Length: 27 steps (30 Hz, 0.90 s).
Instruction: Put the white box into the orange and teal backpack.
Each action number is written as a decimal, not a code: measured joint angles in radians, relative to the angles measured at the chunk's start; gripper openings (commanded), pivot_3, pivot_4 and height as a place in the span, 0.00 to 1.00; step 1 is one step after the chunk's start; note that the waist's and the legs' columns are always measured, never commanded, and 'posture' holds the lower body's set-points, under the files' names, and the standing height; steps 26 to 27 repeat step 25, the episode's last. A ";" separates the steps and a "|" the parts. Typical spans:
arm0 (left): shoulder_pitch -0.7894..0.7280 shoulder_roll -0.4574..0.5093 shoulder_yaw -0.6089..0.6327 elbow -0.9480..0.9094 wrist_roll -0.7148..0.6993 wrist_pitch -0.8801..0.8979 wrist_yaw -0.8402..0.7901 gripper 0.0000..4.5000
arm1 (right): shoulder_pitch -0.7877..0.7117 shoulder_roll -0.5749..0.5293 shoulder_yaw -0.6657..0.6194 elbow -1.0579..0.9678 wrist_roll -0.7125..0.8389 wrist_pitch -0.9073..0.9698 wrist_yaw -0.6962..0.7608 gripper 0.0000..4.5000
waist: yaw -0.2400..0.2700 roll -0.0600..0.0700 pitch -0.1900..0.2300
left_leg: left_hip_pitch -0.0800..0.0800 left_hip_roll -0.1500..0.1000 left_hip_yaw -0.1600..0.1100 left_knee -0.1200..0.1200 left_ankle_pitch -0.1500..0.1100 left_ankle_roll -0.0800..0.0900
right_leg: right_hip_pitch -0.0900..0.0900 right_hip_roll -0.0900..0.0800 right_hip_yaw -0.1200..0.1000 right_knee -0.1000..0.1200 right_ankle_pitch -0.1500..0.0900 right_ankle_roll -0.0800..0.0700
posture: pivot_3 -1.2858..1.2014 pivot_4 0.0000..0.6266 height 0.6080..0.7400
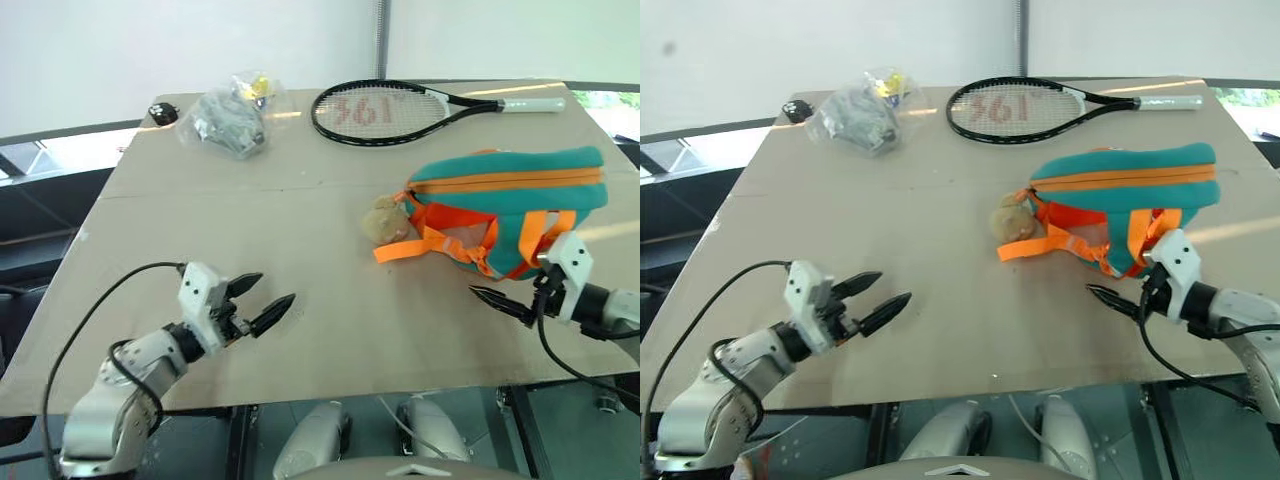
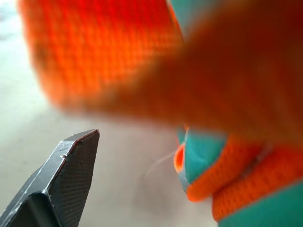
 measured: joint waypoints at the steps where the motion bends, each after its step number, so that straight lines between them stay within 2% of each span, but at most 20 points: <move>1: 0.012 0.000 0.007 -0.011 -0.002 0.000 0.000 1.00 | 0.007 -0.010 -0.017 0.005 -0.004 -0.004 0.010 0.99 | 0.003 0.000 0.000 | 0.000 0.000 0.000 0.000 0.000 0.000 | 0.000 0.000 0.000 0.000 0.000 0.000 | 0.52 0.24 0.99; 11: 0.119 -0.008 0.063 -0.081 -0.038 -0.002 0.009 1.00 | 0.084 -0.042 -0.181 0.110 -0.015 -0.039 0.094 0.99 | 0.008 0.000 0.000 | 0.000 0.001 0.001 -0.001 -0.001 0.001 | 0.000 0.001 0.001 -0.002 0.000 0.000 | 0.52 0.24 0.99; 18: 0.211 -0.021 0.126 -0.085 -0.040 -0.024 0.008 1.00 | 0.168 -0.037 -0.223 0.198 -0.012 -0.140 0.229 0.99 | 0.011 0.000 0.000 | 0.001 0.002 0.004 -0.001 -0.001 0.002 | 0.001 0.001 0.003 -0.002 0.000 0.000 | 0.52 0.24 0.99; 27: 0.240 -0.015 0.170 -0.085 -0.041 -0.039 -0.010 1.00 | 0.155 -0.033 -0.222 0.201 -0.005 -0.146 0.257 0.99 | 0.016 0.000 0.000 | 0.001 0.002 0.004 -0.001 -0.002 0.003 | 0.001 0.001 0.002 -0.003 0.000 0.000 | 0.52 0.24 0.99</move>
